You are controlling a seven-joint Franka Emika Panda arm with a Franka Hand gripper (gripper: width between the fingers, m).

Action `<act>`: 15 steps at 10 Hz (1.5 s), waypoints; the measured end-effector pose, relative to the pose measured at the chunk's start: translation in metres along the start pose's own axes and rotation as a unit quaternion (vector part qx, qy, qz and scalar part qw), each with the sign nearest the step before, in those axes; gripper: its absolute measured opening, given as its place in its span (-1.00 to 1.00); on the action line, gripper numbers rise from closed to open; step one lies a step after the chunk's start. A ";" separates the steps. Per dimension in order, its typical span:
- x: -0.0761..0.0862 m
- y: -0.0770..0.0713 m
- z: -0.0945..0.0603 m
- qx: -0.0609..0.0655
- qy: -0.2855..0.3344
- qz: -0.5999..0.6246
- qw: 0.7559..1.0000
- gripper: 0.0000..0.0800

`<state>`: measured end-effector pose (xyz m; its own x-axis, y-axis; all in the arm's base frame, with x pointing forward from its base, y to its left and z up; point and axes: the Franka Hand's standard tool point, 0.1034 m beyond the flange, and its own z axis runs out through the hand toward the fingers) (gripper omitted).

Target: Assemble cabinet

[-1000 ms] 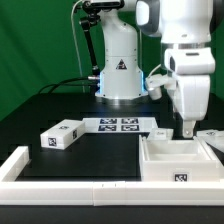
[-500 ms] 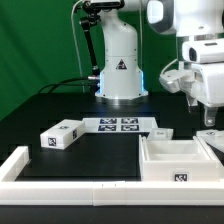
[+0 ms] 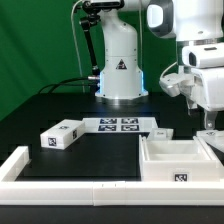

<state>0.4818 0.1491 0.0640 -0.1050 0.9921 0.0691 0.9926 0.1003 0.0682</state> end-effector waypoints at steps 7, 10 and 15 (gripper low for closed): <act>0.061 -0.040 0.034 0.038 0.019 -0.043 0.998 0.99; 0.060 -0.047 0.045 0.049 0.021 -0.040 0.998 0.99; 0.060 -0.048 0.055 0.056 0.024 -0.034 0.998 0.47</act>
Offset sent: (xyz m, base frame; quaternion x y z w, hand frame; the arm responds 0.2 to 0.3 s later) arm -0.0174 0.0369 -0.0161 -0.0016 -0.0127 -0.0473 0.9988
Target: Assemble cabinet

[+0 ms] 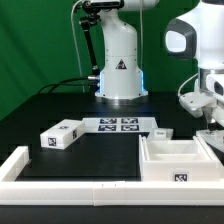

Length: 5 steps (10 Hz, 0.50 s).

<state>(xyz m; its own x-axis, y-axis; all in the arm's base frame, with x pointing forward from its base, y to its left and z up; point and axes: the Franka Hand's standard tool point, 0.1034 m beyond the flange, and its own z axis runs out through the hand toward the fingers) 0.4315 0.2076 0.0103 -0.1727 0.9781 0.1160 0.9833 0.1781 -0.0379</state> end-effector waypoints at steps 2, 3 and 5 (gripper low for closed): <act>-0.002 0.000 0.000 0.000 0.000 0.002 1.000 -0.04; -0.003 0.001 0.000 0.000 0.000 0.003 1.000 -0.40; -0.007 0.003 -0.002 -0.002 0.000 0.007 1.000 -0.73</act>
Offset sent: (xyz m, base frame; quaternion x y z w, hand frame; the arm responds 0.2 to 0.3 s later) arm 0.0032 -0.0049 0.0010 0.0035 0.0018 0.0024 1.0000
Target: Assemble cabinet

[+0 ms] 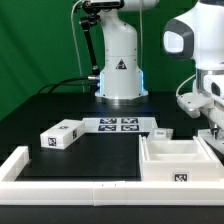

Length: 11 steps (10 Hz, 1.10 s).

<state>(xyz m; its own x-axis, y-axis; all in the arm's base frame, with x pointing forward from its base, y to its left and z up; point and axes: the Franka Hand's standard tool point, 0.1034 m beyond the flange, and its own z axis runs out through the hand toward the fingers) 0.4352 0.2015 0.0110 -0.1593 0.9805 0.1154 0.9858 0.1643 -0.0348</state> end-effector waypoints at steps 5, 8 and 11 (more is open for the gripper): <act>-0.018 0.003 -0.013 -0.004 -0.006 0.040 0.999 -0.83; -0.033 0.009 -0.040 -0.016 -0.021 0.076 0.997 -0.83; -0.059 0.000 -0.067 -0.035 -0.035 0.131 0.990 -0.83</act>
Offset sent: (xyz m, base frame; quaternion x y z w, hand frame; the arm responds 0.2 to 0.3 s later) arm -0.0027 -0.0204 0.0164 0.0195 -0.0129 0.0599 0.9979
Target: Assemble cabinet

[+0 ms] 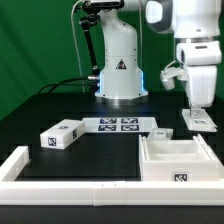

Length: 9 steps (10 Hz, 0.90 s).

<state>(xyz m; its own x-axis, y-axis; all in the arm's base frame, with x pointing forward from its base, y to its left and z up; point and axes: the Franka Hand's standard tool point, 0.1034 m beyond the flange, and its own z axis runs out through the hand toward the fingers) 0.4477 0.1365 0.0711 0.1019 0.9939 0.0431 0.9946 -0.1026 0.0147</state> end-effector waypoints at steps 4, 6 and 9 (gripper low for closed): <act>-0.029 -0.008 0.011 0.005 -0.002 0.017 1.000 -0.83; -0.029 -0.010 0.019 0.010 0.001 0.012 1.000 -0.83; -0.028 -0.003 0.017 0.006 0.002 0.013 1.000 -0.82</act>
Offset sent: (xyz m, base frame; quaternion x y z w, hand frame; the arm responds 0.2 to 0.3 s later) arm -0.0038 -0.0154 -0.0182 0.0070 0.0196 -0.0299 0.9993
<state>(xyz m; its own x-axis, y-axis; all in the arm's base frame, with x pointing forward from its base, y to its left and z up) 0.4416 0.1096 0.0532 0.1284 0.9906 0.0472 0.9917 -0.1285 0.0007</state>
